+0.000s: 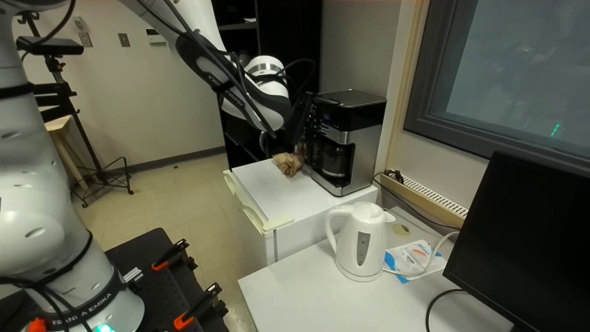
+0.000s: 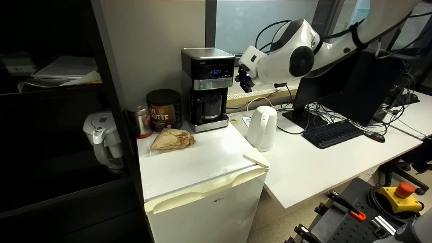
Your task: Push the coffee maker backwards
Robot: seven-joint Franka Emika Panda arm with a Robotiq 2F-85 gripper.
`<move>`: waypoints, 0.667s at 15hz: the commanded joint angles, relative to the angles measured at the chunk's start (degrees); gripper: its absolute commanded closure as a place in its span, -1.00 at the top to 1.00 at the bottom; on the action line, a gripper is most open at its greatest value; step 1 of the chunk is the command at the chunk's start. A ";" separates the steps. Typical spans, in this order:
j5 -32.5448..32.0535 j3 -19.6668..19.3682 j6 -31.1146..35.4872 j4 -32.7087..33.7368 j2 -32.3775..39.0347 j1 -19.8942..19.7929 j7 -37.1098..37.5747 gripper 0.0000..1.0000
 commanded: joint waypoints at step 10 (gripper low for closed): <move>-9.71 1.20 1.14 9.74 8.65 -1.28 12.21 -0.98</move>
